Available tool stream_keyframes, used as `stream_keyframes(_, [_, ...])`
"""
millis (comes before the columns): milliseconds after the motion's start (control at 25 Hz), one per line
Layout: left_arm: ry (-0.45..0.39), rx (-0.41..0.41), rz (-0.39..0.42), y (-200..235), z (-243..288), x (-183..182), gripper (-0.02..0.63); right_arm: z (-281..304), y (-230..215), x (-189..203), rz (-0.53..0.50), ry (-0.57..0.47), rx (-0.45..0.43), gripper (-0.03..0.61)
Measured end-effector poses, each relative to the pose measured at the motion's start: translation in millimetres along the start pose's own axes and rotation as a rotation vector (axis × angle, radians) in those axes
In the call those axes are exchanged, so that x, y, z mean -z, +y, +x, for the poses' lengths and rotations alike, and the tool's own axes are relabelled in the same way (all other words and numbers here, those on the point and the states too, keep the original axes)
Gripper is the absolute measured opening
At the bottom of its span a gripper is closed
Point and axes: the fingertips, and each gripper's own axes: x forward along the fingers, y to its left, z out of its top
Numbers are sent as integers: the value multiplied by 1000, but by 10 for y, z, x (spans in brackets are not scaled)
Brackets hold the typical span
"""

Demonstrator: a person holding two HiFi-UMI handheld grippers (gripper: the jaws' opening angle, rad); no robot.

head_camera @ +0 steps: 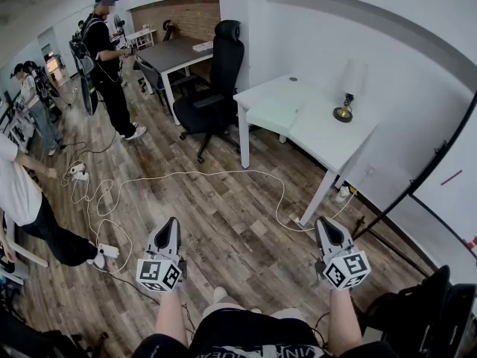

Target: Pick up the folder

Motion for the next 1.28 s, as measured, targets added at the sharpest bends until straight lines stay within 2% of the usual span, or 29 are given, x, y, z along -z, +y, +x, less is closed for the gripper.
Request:
stream_keyframes(320, [-13, 13, 9, -20, 99, -65, 13, 132, 89, 54, -6, 7, -28, 41])
stream_keyframes(600, [5, 25, -9, 60, 309, 57, 14, 340, 83, 118, -14, 30, -25, 41])
stream_keyframes(840, [21, 45, -22, 228, 671, 156, 14, 653, -49, 141, 19, 21, 5, 41])
stream_keyframes(1160, [32, 71, -31, 566, 1305, 197, 14, 1266, -165, 218, 14, 58, 25, 44])
stream_keyframes(1240, [40, 78, -38, 645, 1470, 236, 14, 1430, -202, 271, 22, 78, 26, 68])
stream_keyframes(1280, [46, 79, -43, 686, 1550, 251, 14, 1513, -217, 297, 25, 87, 27, 100])
